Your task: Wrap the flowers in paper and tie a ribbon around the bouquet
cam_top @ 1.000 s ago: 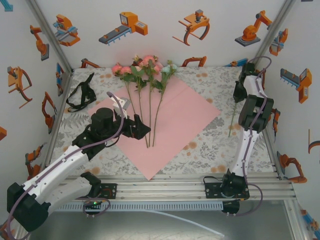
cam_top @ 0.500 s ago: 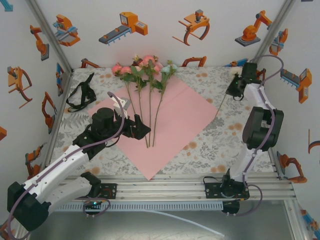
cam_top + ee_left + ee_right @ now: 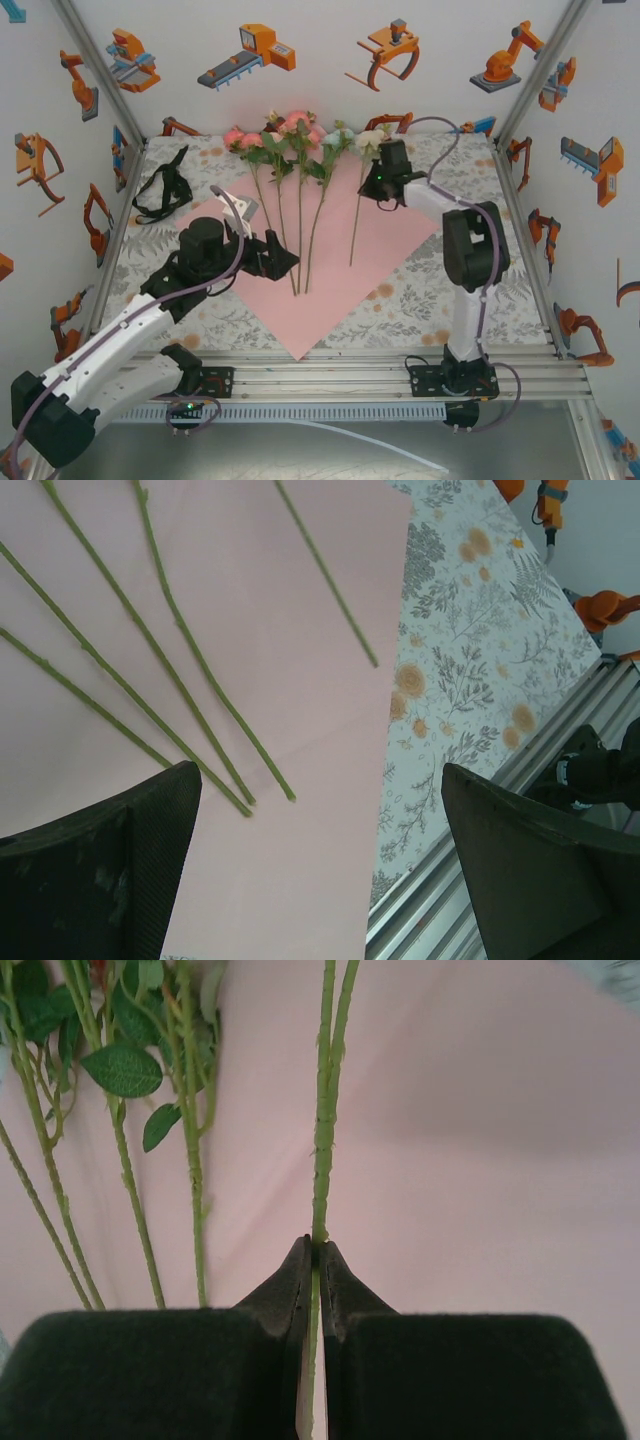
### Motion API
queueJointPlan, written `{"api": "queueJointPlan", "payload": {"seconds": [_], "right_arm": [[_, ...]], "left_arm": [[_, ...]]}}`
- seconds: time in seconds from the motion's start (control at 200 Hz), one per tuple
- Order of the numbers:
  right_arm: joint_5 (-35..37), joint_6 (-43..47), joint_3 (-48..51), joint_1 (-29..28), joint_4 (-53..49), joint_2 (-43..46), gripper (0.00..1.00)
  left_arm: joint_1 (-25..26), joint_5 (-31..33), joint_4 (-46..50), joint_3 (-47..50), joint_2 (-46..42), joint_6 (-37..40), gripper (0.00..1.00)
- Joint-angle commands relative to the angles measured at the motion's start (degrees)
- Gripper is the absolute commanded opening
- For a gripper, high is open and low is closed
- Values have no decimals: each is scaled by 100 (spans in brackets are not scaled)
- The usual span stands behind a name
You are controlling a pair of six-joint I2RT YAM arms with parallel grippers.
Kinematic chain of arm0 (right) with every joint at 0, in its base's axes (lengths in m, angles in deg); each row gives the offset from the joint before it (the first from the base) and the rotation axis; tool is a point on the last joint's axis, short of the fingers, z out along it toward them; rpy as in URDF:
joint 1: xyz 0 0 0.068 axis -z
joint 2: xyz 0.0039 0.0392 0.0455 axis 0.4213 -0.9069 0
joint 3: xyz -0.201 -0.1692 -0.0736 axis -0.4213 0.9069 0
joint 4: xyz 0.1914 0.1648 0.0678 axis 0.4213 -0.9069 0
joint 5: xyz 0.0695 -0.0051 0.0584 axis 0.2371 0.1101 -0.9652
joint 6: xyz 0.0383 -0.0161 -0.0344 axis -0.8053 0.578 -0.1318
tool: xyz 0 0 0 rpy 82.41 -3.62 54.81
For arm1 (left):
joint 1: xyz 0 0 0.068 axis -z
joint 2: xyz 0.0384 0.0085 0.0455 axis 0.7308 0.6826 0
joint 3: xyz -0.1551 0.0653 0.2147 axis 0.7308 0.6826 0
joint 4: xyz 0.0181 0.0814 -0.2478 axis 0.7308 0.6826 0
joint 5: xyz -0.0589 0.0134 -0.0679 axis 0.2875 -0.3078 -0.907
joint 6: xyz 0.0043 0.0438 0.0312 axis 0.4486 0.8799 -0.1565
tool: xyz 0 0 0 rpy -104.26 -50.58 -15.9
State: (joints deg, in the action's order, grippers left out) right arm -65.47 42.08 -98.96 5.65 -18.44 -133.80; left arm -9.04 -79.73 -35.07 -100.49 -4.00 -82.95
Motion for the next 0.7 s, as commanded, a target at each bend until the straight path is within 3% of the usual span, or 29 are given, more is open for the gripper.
{"api": "queueJointPlan", "payload": {"seconds": [0.0,0.235,0.566,0.696], "right_arm": [[307,-381,-294,-190,165,-259,8],[128,-715,-354,-557,267,-629,9],[76,-685,70,-666,322,-325,11],[-64,-746,64,-662,324,-444,22]], "left_arm": [[31,80,146,23,-222,144,97],[27,128,170,67,-290,134,97],[27,83,69,63,-179,114,97],[25,181,66,48,-122,74,97]]}}
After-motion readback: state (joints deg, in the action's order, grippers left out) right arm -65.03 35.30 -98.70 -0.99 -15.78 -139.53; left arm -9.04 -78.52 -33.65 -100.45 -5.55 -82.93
